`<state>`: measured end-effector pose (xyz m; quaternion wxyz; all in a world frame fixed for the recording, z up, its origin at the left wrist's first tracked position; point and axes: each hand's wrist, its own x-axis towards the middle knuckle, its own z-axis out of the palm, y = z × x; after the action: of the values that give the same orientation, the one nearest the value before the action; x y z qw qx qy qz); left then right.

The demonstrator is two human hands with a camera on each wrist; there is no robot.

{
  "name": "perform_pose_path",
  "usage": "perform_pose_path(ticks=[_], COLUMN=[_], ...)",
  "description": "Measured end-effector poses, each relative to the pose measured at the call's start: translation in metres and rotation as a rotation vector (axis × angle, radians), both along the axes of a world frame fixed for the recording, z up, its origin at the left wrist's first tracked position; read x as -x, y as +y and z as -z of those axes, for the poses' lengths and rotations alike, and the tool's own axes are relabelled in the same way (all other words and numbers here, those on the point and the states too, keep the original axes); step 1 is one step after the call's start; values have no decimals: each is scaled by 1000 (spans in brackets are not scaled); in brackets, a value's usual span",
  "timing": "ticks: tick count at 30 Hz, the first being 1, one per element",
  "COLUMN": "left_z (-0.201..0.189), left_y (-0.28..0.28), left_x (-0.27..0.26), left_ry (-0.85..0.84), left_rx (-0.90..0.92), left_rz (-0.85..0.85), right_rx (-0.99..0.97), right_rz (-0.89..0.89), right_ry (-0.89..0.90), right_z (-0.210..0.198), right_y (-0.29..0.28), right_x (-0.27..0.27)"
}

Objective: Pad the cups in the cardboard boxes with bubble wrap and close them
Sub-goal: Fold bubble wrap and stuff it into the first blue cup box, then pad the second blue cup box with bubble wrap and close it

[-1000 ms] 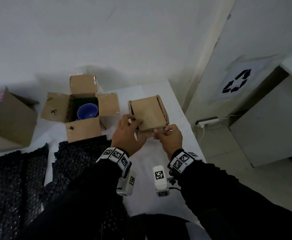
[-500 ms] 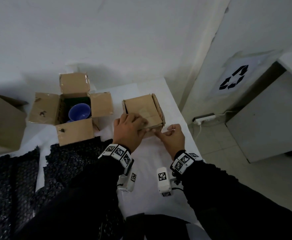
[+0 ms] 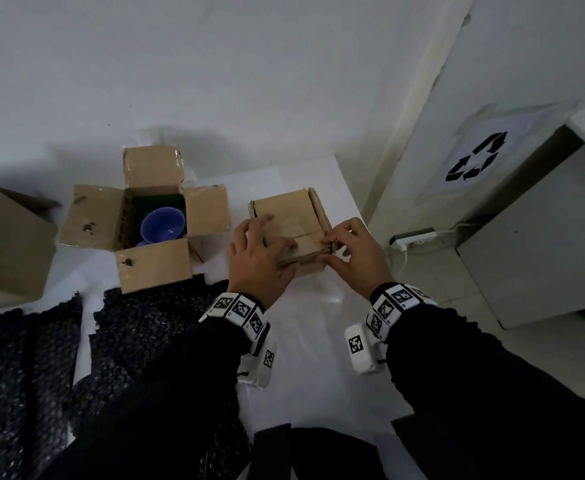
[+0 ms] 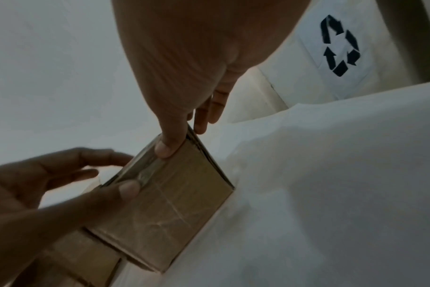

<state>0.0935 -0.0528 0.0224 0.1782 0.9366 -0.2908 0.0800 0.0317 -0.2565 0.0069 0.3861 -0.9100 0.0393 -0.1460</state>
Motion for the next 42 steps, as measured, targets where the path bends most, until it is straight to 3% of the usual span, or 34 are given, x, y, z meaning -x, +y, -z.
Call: perform_pose_path(ticks=[2, 7, 10, 17, 25, 29, 33, 36, 42], left_z=[5, 12, 13, 12, 0, -10, -12, -14, -23], left_y=[9, 28, 29, 24, 6, 19, 55, 94, 195], left_x=[1, 6, 2, -14, -42, -40, -24, -5, 34], left_ry=[49, 358, 396, 448, 409, 386, 392, 400, 372], left_rx=[70, 217, 267, 263, 156, 88, 87, 164, 185], left_rz=[-57, -124, -95, -147, -174, -136, -117, -128, -126], right_rx=[-31, 95, 64, 54, 132, 270, 308, 240, 82], right_rz=[-18, 88, 108, -46, 42, 97, 55, -106, -399], right_ry=[20, 174, 162, 75, 129, 35, -22, -78, 141], right_z=[-1, -12, -10, -4, -14, -17, -28, -31, -25], right_y=[0, 23, 24, -9, -9, -2, 34, 74, 180], right_x=[1, -11, -16, -25, -55, -54, -49, -46, -15])
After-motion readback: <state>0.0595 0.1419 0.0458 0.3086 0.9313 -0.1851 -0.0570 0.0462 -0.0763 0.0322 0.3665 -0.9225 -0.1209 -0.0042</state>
